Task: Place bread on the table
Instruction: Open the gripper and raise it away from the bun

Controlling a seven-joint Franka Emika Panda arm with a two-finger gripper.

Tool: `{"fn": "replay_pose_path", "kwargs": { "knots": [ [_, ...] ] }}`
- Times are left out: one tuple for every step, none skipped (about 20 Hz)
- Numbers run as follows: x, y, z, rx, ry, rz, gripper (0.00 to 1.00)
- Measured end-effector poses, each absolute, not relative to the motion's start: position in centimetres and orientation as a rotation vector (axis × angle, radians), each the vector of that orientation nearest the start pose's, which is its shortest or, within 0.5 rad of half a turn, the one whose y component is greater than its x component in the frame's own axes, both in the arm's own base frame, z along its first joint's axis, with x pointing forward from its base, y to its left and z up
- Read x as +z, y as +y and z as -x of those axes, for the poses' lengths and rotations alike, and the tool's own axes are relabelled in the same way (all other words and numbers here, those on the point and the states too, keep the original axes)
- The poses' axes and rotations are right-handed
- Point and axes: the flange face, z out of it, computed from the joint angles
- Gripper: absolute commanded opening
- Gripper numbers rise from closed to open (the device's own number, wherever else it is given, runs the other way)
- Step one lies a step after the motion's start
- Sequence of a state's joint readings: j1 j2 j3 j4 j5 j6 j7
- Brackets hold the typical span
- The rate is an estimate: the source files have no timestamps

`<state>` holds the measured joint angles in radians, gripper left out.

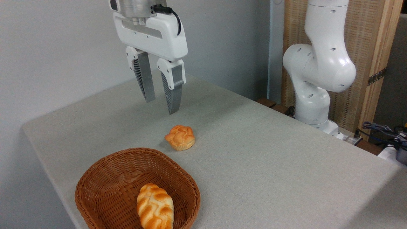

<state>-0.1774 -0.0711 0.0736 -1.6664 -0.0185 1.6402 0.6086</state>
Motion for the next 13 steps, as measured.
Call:
{"fn": "replay_pose_path", "kwargs": {
  "knots": [
    [62.52,-5.72,-53.67,-0.060,1.101,2.962,1.00],
    [62.67,-5.81,-53.81,-0.046,1.104,2.968,1.00],
    [62.85,-5.88,-53.94,-0.039,1.106,2.972,1.00],
    [63.01,-5.93,-54.07,-0.035,1.107,2.978,1.00],
    [63.10,-5.95,-54.20,-0.034,1.108,2.983,1.00],
    [63.13,-5.94,-54.32,-0.034,1.107,2.987,1.00],
    [63.09,-5.92,-54.42,-0.033,1.106,2.989,1.00],
    [63.05,-5.90,-54.47,-0.032,1.105,2.989,1.00],
    [63.03,-5.88,-54.50,-0.031,1.105,2.989,1.00],
    [63.07,-5.87,-54.50,-0.032,1.104,2.989,1.00],
    [63.15,-5.86,-54.50,-0.035,1.104,2.989,1.00],
    [63.23,-5.86,-54.50,-0.037,1.104,2.989,1.00],
    [63.30,-5.87,-54.50,-0.039,1.104,2.989,1.00]
  ]
}}
